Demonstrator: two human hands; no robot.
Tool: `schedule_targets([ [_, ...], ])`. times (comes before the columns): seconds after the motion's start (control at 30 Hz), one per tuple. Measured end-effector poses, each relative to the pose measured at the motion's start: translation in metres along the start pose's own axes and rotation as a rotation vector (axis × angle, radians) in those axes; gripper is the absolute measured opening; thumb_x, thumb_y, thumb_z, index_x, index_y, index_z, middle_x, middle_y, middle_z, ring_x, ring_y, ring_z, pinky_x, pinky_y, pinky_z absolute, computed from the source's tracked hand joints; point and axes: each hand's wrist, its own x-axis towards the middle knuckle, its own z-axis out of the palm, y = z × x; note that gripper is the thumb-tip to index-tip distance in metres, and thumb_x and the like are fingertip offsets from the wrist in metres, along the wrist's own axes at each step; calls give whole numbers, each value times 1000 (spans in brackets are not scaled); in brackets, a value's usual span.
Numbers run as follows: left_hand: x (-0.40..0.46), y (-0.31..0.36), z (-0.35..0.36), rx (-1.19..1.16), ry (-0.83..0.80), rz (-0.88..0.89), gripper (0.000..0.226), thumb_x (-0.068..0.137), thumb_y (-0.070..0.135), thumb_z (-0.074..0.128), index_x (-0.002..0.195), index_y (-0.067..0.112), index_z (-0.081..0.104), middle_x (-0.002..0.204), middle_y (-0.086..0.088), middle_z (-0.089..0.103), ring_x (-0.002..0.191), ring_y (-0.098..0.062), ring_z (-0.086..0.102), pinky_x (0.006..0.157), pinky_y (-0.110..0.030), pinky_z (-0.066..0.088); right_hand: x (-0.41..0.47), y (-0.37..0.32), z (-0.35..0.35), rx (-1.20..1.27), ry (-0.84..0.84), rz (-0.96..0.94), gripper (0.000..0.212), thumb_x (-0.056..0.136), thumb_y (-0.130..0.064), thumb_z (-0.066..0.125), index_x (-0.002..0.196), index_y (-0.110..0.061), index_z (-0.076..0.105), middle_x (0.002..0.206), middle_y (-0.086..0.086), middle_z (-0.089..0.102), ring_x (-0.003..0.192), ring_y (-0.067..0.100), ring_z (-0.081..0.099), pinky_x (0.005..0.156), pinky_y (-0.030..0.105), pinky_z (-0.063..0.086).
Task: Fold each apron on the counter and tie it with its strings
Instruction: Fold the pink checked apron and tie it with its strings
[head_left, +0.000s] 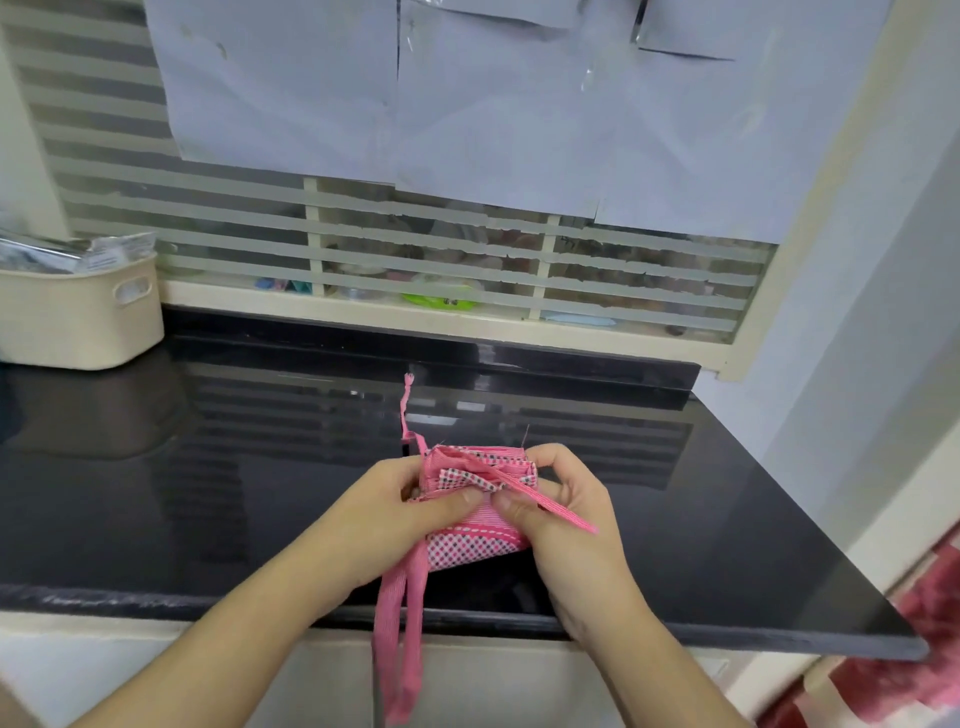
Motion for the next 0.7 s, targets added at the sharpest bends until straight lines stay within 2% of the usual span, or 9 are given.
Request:
schedule_targets([
  [0.17,-7,-12,7,-12,136,67,16,96,17,74,108,26,81,101,3,81,97,-15,77,96,-36,59,-3,3,-4,-35,-16,-51,49,87,12,74,120,-24,71,100,20,77,96,40,75,93,59,59],
  [0.23,-10,-13,7,26,166,58,12,95,19,75,104,25,82,99,2,81,95,-17,77,95,-43,60,-6,3,-4,-122,14,-141,69,82,9,80,132,-37,68,104,12,70,95,28,71,91,46,61],
  [0.27,-11,-13,8,43,179,51,10,95,21,76,102,25,82,98,0,81,95,-20,77,95,-47,59,-8,3,-3,-205,41,-191,71,81,6,83,132,-40,68,106,10,64,92,21,66,88,37,60],
  [0.33,-17,-13,9,55,197,45,9,95,24,77,102,27,81,98,-1,81,95,-24,76,94,-54,58,-16,-1,2,-344,74,-288,53,84,0,83,119,-39,78,103,2,57,86,10,61,80,22,54],
  [0.37,-19,-14,10,53,208,49,10,95,24,77,102,28,82,98,0,81,95,-24,76,93,-55,58,-21,-4,4,-367,80,-328,41,87,0,80,108,-35,82,100,-2,58,86,10,63,78,18,52],
  [0.43,-30,-11,13,64,213,68,15,95,21,76,103,32,82,98,5,81,95,-17,77,94,-51,58,-34,-10,6,-424,115,-416,32,93,2,72,93,-27,84,93,-5,64,90,17,67,77,20,51],
  [0.5,-43,-7,18,68,211,77,18,95,18,76,104,32,82,98,9,81,96,-13,76,95,-46,59,-48,-20,4,-477,151,-479,33,96,5,66,85,-23,81,88,-3,70,88,22,69,76,24,52],
  [0.63,-68,14,28,-39,208,120,21,95,14,74,106,29,83,102,6,82,100,-14,77,97,-43,58,-82,-50,7,-323,138,-352,30,97,-1,66,82,-22,82,77,1,75,75,15,72,69,22,54],
  [0.7,-79,25,30,-80,233,118,18,94,14,75,101,28,84,98,1,82,96,-18,78,94,-47,60,-101,-64,8,-243,137,-300,28,96,-4,67,80,-21,83,70,7,72,65,13,66,62,26,52],
])
